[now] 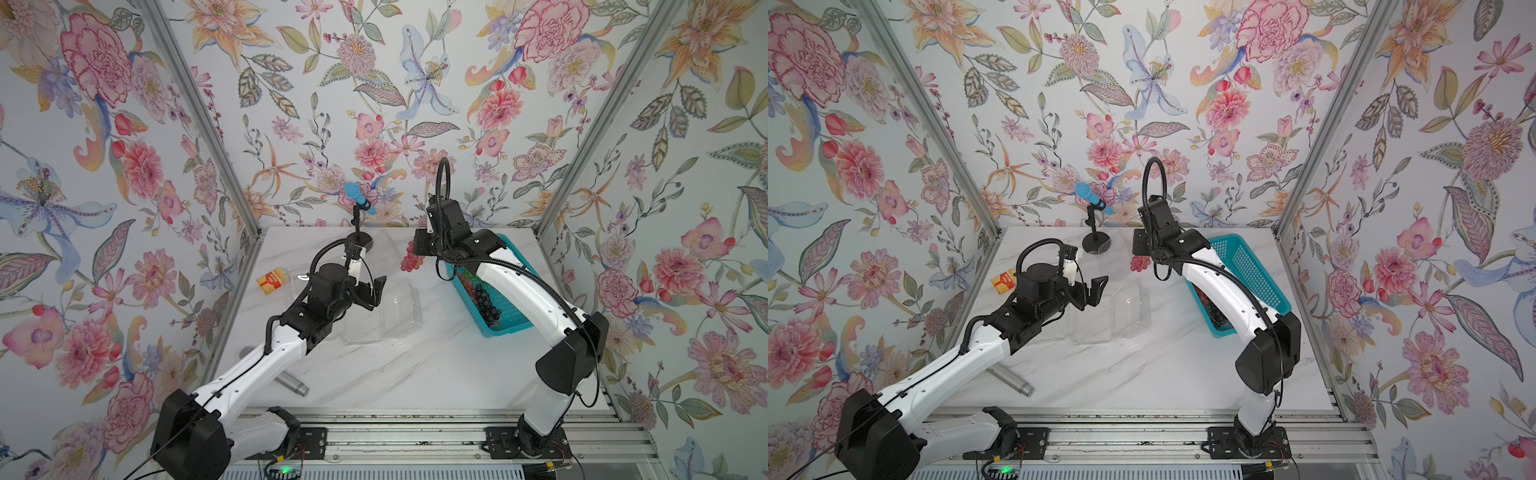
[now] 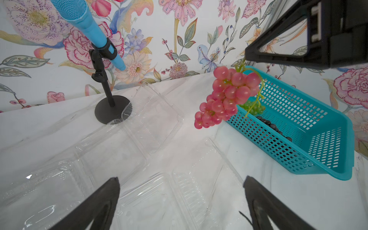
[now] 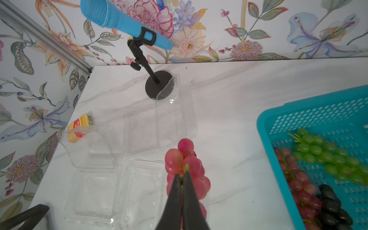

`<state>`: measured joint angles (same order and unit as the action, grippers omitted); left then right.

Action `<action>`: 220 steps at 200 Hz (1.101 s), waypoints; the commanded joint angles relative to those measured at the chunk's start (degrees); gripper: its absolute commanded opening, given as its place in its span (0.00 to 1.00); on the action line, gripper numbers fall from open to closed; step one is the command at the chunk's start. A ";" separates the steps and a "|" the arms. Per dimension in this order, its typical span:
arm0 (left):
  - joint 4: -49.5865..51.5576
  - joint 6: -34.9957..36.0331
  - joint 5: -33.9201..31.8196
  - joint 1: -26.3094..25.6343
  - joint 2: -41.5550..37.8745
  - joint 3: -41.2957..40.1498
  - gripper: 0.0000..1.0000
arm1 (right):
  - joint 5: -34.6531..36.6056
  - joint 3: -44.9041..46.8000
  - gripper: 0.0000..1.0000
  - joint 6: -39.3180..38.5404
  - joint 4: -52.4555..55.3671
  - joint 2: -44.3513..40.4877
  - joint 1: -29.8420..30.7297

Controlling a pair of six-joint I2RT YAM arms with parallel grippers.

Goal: Pack grapes into containers
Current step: Place the grape into the packing box.

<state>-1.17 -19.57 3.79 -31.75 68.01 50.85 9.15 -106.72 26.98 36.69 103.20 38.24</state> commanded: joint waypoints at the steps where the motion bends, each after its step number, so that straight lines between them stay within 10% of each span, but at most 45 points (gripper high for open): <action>1: -0.59 -1.60 -2.29 0.85 -2.40 -1.94 1.00 | -1.49 -1.38 0.00 2.49 0.75 1.08 2.86; 220: -3.19 -5.79 -1.27 0.68 0.07 -3.85 1.00 | -7.62 37.86 0.00 9.32 -16.09 -4.22 -4.22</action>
<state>-2.70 -23.83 2.39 -31.40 66.76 45.41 2.31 -70.24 35.94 23.33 99.72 35.99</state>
